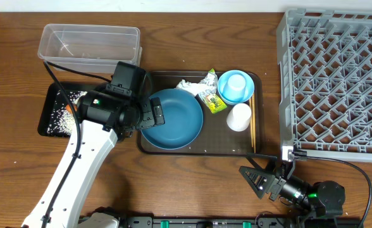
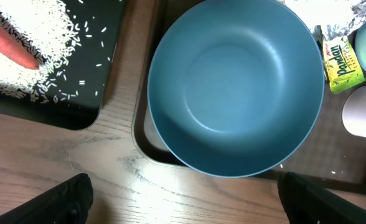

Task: Sort waste into correct bins and load items into the dishwasher rack
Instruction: 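Raise the right arm from rest toward the brown tray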

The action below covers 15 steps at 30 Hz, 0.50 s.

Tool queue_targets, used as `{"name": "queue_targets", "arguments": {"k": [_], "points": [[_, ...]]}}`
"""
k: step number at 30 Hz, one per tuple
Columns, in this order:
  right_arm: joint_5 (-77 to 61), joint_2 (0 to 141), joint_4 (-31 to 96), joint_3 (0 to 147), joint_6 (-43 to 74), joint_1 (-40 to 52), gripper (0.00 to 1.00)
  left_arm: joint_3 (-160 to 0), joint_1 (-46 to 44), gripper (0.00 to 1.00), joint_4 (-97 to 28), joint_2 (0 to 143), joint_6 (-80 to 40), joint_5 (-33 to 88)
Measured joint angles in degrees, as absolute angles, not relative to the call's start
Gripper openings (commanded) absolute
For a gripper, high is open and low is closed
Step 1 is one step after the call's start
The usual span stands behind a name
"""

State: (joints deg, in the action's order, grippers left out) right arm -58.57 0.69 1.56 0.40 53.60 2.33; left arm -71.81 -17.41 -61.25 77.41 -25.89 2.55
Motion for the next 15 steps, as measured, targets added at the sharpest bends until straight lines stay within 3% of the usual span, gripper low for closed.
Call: {"name": "queue_targets", "arguments": {"k": [10, 15], "points": [[-53.87, 1.02, 6.7, 1.43, 53.74, 2.33, 0.99, -71.81, -17.41, 0.98, -61.28, 77.41, -25.89, 2.55], [-46.72, 6.46, 12.43, 9.45, 50.43, 2.33, 0.99, -71.79, -17.41, 0.98, -61.28, 77.41, -25.89, 2.55]]}}
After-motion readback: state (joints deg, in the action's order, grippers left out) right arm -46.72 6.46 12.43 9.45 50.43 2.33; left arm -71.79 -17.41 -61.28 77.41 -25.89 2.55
